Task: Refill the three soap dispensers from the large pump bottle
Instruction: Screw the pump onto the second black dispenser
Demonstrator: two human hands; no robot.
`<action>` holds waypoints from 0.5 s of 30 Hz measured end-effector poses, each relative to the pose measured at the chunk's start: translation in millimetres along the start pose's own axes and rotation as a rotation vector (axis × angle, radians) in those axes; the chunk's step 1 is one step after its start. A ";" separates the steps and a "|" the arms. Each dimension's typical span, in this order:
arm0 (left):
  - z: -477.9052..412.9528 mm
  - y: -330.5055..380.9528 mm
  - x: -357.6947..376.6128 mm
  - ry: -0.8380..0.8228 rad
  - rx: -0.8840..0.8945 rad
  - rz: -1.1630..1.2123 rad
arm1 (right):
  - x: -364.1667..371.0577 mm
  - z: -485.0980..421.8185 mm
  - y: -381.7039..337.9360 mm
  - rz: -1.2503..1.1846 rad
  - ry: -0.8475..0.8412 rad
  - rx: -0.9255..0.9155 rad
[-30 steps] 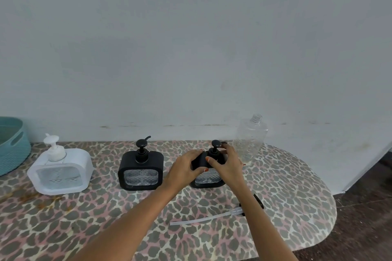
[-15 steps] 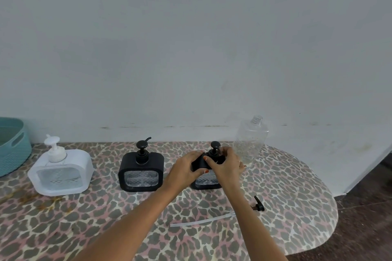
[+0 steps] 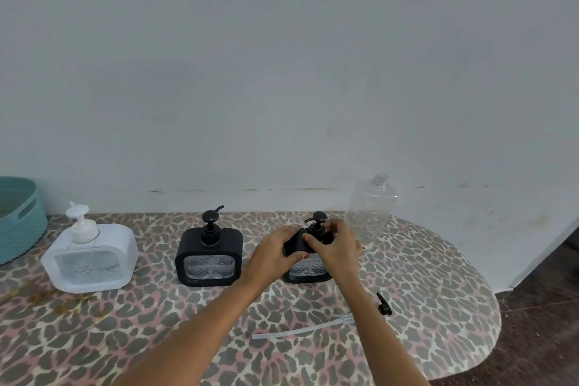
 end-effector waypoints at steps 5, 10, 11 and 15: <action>-0.1 -0.4 0.0 -0.008 -0.003 0.000 | 2.2 -0.7 1.5 0.069 -0.026 -0.003; 0.7 2.0 -0.4 0.001 0.005 -0.002 | -8.9 -3.8 1.6 -0.095 -0.195 -0.028; 0.7 2.6 -0.4 0.001 0.004 -0.001 | -10.5 -4.3 1.8 -0.102 -0.204 -0.034; 1.1 2.7 -0.1 -0.008 -0.010 0.001 | -8.2 -6.3 0.3 -0.025 -0.129 -0.056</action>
Point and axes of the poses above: each hand's wrist, its own z-axis away from the middle knuckle, its own x-axis out of the palm, y = z × x, the point moved 3 cm from there along -z, towards the middle knuckle, and after that the axes turned 9 degrees about -x, right-handed, at the moved point
